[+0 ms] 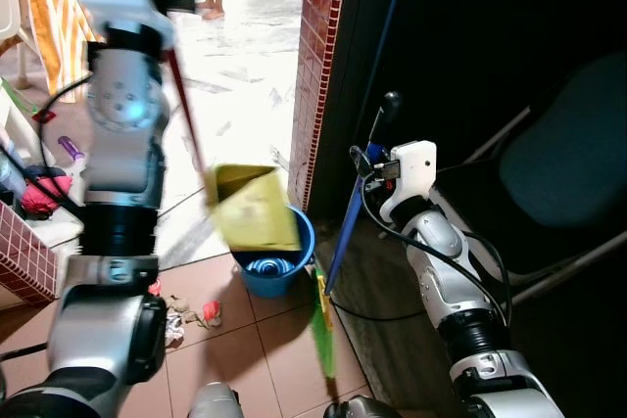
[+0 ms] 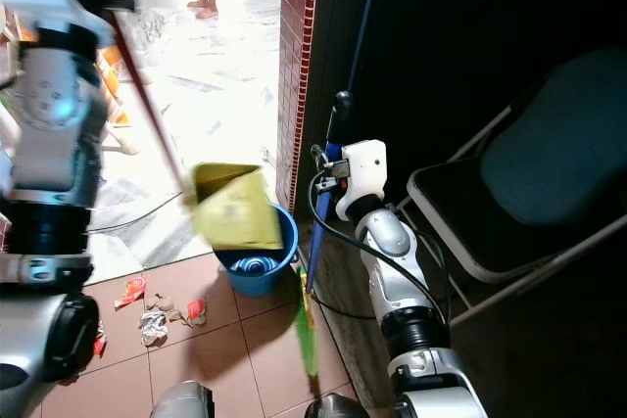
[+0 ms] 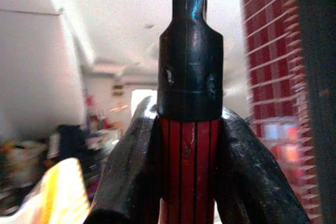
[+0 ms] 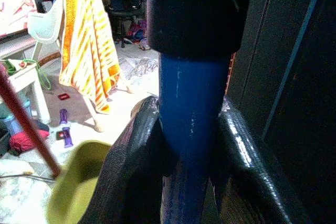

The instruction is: Sweep floor

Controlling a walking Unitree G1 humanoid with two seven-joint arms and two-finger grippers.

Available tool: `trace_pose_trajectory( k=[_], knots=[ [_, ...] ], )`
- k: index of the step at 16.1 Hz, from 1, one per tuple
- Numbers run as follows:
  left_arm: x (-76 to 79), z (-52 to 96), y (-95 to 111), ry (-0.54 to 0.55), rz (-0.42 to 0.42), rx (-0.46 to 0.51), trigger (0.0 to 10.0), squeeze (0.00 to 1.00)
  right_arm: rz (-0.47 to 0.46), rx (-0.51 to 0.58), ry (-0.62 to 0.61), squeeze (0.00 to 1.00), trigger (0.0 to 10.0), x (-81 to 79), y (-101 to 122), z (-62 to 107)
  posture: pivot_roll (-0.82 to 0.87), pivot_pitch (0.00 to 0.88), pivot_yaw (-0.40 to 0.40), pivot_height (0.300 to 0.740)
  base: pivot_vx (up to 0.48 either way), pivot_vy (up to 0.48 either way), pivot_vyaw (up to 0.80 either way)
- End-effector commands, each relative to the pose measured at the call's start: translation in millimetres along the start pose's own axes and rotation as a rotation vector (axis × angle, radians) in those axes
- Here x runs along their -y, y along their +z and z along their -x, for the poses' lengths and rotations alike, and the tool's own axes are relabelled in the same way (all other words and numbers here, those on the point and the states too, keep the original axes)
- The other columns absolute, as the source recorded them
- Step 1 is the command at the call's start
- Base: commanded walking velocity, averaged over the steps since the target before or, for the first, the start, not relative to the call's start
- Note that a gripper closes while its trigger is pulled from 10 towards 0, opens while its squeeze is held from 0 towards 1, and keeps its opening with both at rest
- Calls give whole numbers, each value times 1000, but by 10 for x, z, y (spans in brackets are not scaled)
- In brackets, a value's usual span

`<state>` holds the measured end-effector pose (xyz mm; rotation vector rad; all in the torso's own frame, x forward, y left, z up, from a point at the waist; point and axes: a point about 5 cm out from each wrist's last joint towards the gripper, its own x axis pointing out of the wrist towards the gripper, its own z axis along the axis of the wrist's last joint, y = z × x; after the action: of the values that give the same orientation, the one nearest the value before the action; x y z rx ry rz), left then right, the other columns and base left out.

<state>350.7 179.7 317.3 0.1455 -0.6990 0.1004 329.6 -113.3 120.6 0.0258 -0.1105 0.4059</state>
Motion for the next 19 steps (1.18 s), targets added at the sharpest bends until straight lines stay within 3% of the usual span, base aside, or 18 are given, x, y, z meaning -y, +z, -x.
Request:
trace_pose_trajectory(
  k=[1, 5, 7, 11, 13, 16, 19],
  knots=[
    [-230, 9, 121, 90, -19, 33, 10000, 0, 18, 27, -1, 0, 10000, 19, 60, -36, 15, 0, -89, 740, 0, 0, 0],
    [-467, 125, 71, 228, -135, -40, 10000, 0, 13, 23, 8, 0, 10000, -6, 32, -26, 29, 0, -97, 740, 0, 0, 0],
    [-529, 260, 8, 298, -139, -135, 10000, 0, 3, 15, 19, 0, 10000, -11, 8, -15, 35, 0, -100, 740, 0, 0, 0],
    [-654, 257, 161, 375, -175, -97, 10000, 0, -2, 8, 21, 0, 10000, -26, -17, -22, 48, 0, -102, 740, 0, 0, 0],
    [-639, 274, 203, 320, -185, -114, 10000, 0, -6, 6, 23, 0, 10000, -42, -22, -30, 49, 0, -101, 740, 0, 0, 0],
    [-631, 550, -21, 265, -152, -238, 10000, 0, -20, -11, 6, 0, 10000, -22, -58, -16, 54, 0, -89, 740, 0, 0, 0],
    [-512, 747, -72, 195, -177, -268, 10000, 0, -22, -21, -33, 0, 10000, 11, -98, -1, 67, 0, -76, 740, 0, 0, 0]
  ],
)
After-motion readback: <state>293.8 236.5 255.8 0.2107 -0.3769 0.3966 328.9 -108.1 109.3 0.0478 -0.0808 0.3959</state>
